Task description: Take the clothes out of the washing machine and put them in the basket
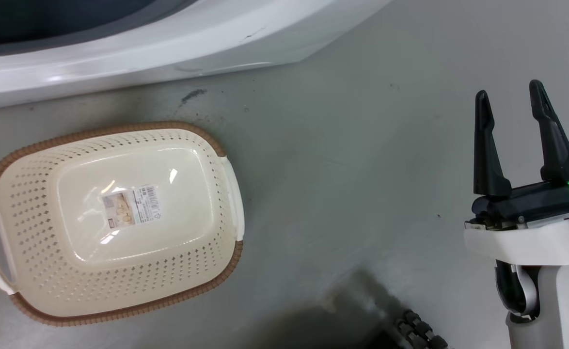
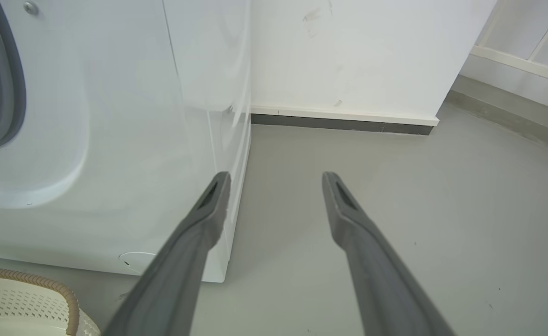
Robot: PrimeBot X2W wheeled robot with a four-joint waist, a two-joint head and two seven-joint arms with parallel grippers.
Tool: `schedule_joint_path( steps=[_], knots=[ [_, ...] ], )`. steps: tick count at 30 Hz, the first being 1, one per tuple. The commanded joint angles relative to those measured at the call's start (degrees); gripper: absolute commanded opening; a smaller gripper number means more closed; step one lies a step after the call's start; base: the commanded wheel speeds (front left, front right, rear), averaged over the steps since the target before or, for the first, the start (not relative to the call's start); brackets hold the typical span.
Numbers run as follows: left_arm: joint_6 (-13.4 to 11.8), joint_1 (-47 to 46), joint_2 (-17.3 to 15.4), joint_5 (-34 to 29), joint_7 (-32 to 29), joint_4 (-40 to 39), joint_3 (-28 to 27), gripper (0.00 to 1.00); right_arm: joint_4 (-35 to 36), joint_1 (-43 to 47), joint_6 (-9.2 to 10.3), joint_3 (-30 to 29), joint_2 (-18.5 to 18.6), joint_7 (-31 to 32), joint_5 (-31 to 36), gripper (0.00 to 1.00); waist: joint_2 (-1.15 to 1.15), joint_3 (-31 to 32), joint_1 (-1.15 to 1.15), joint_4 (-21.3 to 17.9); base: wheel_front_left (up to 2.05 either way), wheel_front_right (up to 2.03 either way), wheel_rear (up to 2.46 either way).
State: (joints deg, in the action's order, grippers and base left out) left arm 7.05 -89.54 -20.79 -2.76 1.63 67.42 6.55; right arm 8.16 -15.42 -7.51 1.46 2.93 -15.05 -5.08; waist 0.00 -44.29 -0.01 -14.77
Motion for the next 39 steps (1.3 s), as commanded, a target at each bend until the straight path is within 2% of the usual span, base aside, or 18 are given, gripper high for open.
schedule_joint_path(
  steps=[1, 8, 15, 29, 30, 31, 32, 33, 39],
  knots=[
    [0.2, -1.9, -0.4, 0.5, -1.7, 1.0, 0.2, 1.00, 0.5, -1.1, 0.04, 0.2, -0.1, -0.2, -0.5, 1.00, 0.00, -1.4, 0.01, -1.0, 0.00, 0.00, 0.00],
    [0.3, -7.0, -1.3, 3.8, -14.1, 4.8, 2.6, 1.00, 2.1, -0.6, 0.04, 2.0, -0.1, -0.2, -1.9, 1.00, 0.00, -3.0, 0.01, -3.4, 0.00, 0.00, 0.00],
    [0.3, -8.9, -3.6, 7.1, -21.9, 5.6, 6.9, 1.00, 3.1, 1.1, 0.04, 3.5, -0.1, -0.2, -3.1, 1.00, 0.00, -3.4, 0.01, -5.3, 0.00, 0.00, 0.00],
    [0.3, -7.5, -6.0, 11.6, -25.3, 5.7, 12.4, 1.00, 3.9, 1.4, 0.04, 4.1, -0.1, -0.2, -4.3, 1.00, 0.00, -4.2, 0.01, -5.9, 0.00, 0.00, 0.00],
    [0.3, -7.4, -6.0, 11.9, -25.4, 5.5, 12.9, 0.69, 3.8, 1.4, 0.04, 4.0, -0.1, -0.2, -4.4, 1.00, 0.00, -4.2, 0.01, -5.9, 0.00, 0.00, 0.00],
    [0.3, -7.4, -6.0, 11.9, -25.4, 5.5, 12.9, 0.69, 3.8, 1.4, 0.04, 4.0, -0.1, -0.2, -4.4, 1.00, 0.00, -4.2, 0.01, -5.9, 0.00, 0.00, 0.00],
    [0.3, -7.4, -6.3, 12.1, -24.7, 5.1, 13.3, 0.24, 3.9, 1.4, 0.04, 3.9, -0.1, -0.2, -4.4, 1.00, 0.00, -4.3, 0.01, -5.9, 0.00, 0.00, 0.00],
    [0.3, -7.5, -6.7, 12.3, -24.2, 4.7, 13.8, 0.00, 3.8, 1.4, 0.04, 3.9, -0.1, -0.2, -4.5, 1.00, 0.00, -4.3, 0.01, -5.8, 0.00, 0.00, 0.00],
    [0.3, -7.1, -7.1, 14.5, -22.6, 3.8, 16.0, 0.00, 3.4, 1.2, 0.04, 4.0, -0.1, -0.2, -4.7, 1.00, 0.00, -3.8, 0.01, -5.6, 0.00, 0.00, 0.00]
  ],
)
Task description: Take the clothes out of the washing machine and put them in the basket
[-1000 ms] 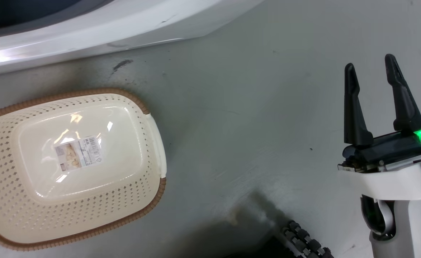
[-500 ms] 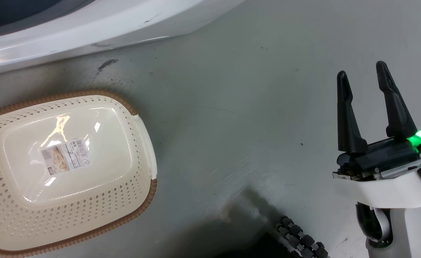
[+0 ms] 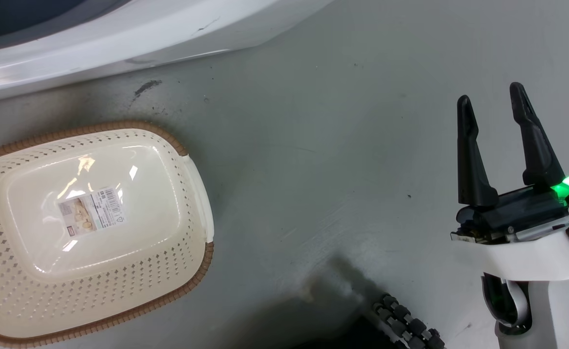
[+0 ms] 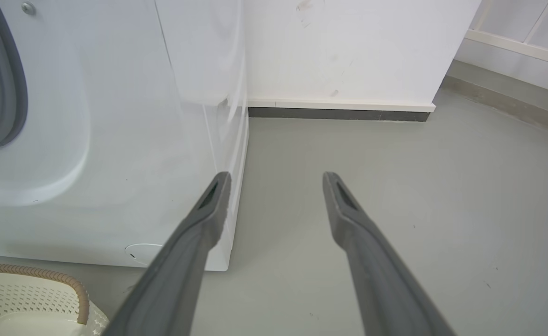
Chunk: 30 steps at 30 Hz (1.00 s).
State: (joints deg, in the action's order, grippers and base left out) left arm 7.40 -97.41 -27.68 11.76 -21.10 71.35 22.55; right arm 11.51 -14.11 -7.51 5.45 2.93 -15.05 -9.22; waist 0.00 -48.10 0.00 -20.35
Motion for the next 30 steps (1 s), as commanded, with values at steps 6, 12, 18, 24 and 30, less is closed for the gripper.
schedule_joint_path(
  steps=[6, 12, 18, 24, 30],
  knots=[
    [0.0, 2.2, -0.5, 3.0, 4.5, -1.4, 2.0, 0.00, -0.4, -0.2, 0.04, -0.5, -0.1, -0.2, 0.2, 1.00, 0.00, 2.4, 0.00, 1.0, 0.00, 0.00, 0.00],
    [0.0, 7.4, 2.0, 6.4, 11.3, -2.0, 3.5, 0.00, -1.5, 1.0, 0.04, -0.3, -0.1, -0.2, 2.9, 1.00, 0.00, 6.8, 0.00, 3.6, 0.00, 0.00, 0.00],
    [0.0, 13.7, 3.6, 10.5, 17.9, -3.7, 5.6, 0.00, -2.7, 2.1, 0.04, -1.4, -0.1, -0.2, 4.3, 1.00, 0.00, 12.1, 0.00, 6.0, 0.00, 0.00, 0.00],
    [0.0, 20.3, 3.8, 14.4, 23.3, -6.0, 8.4, 0.00, -3.7, 3.7, 0.04, -1.0, -0.1, -0.2, 5.8, 1.00, 0.00, 17.3, 0.00, 8.1, 0.00, 0.00, 0.00],
    [0.0, 26.8, 3.7, 17.0, 28.7, -7.9, 10.5, 0.00, -4.6, 5.2, 0.04, -1.0, -0.1, -0.2, 6.6, 1.00, 0.00, 21.4, 0.00, 9.5, 0.00, 0.00, 0.00]
  ],
)
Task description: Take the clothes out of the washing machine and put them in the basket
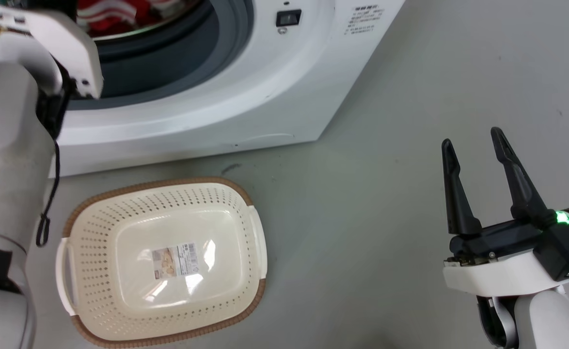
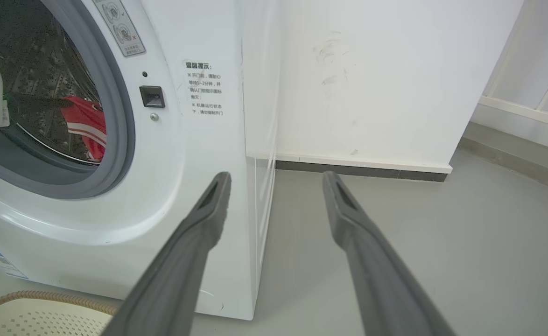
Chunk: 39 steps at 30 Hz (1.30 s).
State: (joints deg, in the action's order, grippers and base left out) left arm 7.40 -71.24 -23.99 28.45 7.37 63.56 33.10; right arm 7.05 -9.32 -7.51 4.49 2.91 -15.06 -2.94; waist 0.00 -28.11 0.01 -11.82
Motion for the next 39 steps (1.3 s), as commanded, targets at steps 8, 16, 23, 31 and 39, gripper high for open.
schedule_joint_path(
  steps=[8, 16, 23, 31, 39],
  knots=[
    [-0.8, 8.6, 1.2, 1.2, 6.7, -2.4, 0.3, 0.00, -1.0, 2.9, 0.04, -0.2, -0.1, -0.2, 1.2, 1.00, 0.00, 6.8, -0.01, 2.7, 0.00, 0.00, 0.00],
    [-3.6, 16.6, 1.6, 0.6, 7.9, -11.9, -0.9, 0.00, -1.8, 5.7, 0.04, 0.0, -0.1, -0.2, 2.1, 1.00, 0.00, 12.3, -0.01, 4.8, 0.00, 0.00, 0.00],
    [-7.2, 25.7, 0.0, -0.5, 7.9, -25.7, -3.3, 0.00, -2.5, 8.4, 0.04, 0.1, -0.1, -0.2, 2.6, 1.00, 0.00, 17.0, -0.01, 6.2, 0.00, 0.00, 0.00],
    [-11.2, 35.3, -2.4, -0.9, 7.8, -39.2, -4.3, 0.00, -3.1, 10.8, 0.04, 0.5, -0.1, -0.2, 2.5, 1.00, 0.00, 21.5, -0.01, 7.8, 0.00, 0.00, 0.00],
    [-15.1, 41.5, -5.8, -1.2, 5.3, -53.5, -4.7, 0.00, -3.4, 12.7, 0.04, 0.6, -0.1, -0.2, 2.3, 1.00, 0.00, 24.6, -0.01, 8.6, 0.00, 0.00, 0.00]
  ],
)
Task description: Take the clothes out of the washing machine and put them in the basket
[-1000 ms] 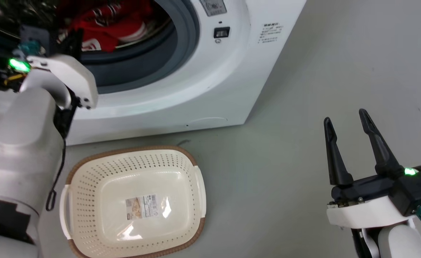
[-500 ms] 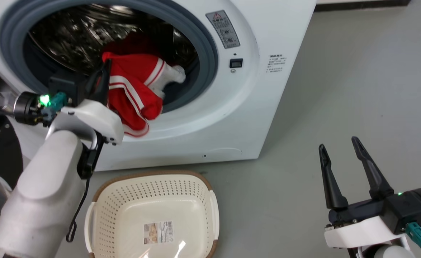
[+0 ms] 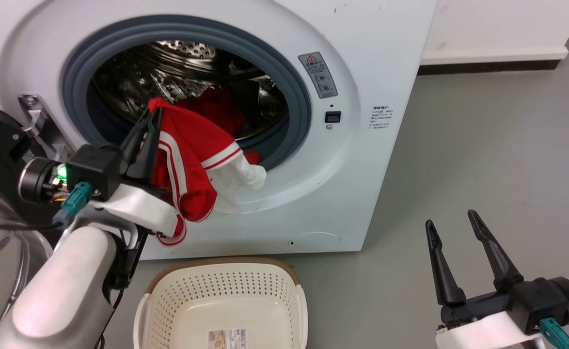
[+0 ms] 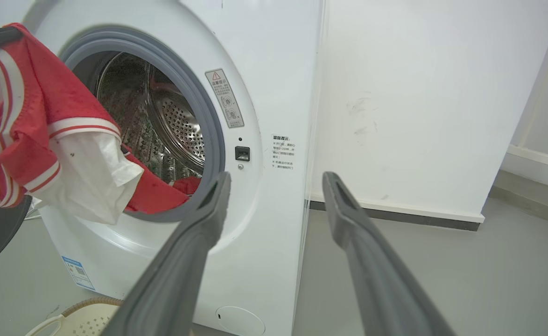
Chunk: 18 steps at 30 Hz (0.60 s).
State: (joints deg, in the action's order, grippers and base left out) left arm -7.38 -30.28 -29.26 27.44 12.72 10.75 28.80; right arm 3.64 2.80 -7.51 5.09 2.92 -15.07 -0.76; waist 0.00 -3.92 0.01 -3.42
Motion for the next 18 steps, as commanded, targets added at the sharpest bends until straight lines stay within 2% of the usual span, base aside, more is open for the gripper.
schedule_joint_path(
  steps=[1, 3, 10, 18],
  knots=[
    [-0.9, 1.1, -0.8, -0.1, -0.4, -2.4, -0.6, 0.00, 0.0, 0.9, 0.04, 0.0, -0.1, -0.2, 0.1, 1.00, 0.00, 0.7, -0.01, 0.3, 0.00, 0.00, 0.00],
    [-1.4, 2.6, -0.9, 1.3, -1.2, -6.3, -1.2, 0.00, -0.1, 1.2, 0.04, 0.0, -0.1, -0.2, 0.1, 1.00, 0.00, 1.1, -0.01, 0.4, 0.00, 0.00, 0.00],
    [-4.8, 5.7, -4.5, -0.4, -4.8, -17.8, -1.7, 0.00, -0.2, 2.0, 0.04, -0.2, -0.1, -0.2, -0.2, 1.00, 0.00, 1.8, -0.01, 0.8, 0.00, 0.00, 0.00],
    [-6.4, 9.1, -6.6, -0.7, -6.5, -25.0, -1.8, 0.00, -0.4, 2.0, 0.04, -0.4, -0.1, -0.2, -0.5, 1.00, 0.00, 1.5, -0.01, 0.9, 0.00, 0.00, 0.00]
  ],
)
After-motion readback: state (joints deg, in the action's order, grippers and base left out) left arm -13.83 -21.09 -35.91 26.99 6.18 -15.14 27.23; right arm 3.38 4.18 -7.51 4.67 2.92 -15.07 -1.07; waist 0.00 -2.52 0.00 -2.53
